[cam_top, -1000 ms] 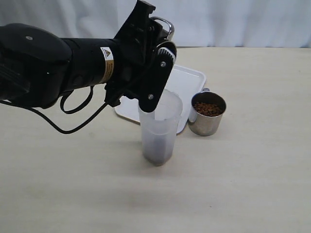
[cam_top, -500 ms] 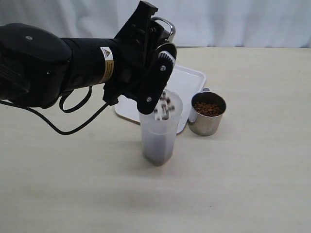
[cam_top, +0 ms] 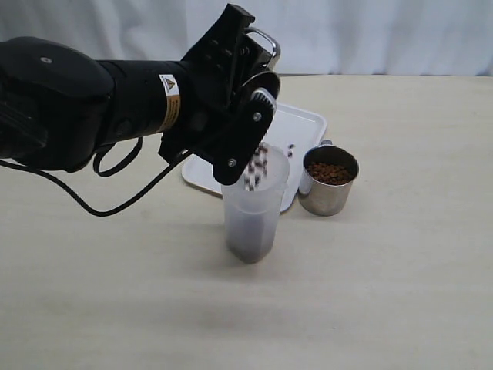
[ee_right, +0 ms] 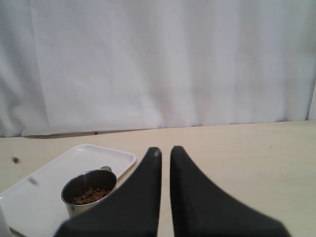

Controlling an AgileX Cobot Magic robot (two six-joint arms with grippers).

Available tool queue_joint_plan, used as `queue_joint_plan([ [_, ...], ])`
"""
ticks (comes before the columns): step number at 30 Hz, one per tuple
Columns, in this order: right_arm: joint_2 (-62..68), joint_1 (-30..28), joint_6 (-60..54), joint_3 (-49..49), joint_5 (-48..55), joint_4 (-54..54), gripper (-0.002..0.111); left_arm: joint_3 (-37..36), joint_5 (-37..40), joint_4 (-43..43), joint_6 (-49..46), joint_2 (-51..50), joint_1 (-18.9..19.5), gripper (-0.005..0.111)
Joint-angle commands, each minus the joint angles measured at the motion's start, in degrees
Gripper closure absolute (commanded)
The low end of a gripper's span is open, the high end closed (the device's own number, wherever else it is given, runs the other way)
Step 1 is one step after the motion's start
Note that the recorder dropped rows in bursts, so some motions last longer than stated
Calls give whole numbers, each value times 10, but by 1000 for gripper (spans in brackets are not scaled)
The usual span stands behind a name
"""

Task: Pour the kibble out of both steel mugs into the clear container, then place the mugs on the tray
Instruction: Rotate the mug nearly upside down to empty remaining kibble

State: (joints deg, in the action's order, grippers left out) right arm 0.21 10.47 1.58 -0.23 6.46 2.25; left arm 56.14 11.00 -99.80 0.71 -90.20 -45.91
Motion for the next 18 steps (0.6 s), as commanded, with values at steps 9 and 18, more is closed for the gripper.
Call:
queue_joint_plan([
  [9, -2, -3, -2, 2, -7, 3, 103, 6, 16, -2, -22, 4, -1, 107],
  [18, -2, -3, -2, 2, -7, 3, 103, 6, 16, -2, -27, 4, -1, 107],
])
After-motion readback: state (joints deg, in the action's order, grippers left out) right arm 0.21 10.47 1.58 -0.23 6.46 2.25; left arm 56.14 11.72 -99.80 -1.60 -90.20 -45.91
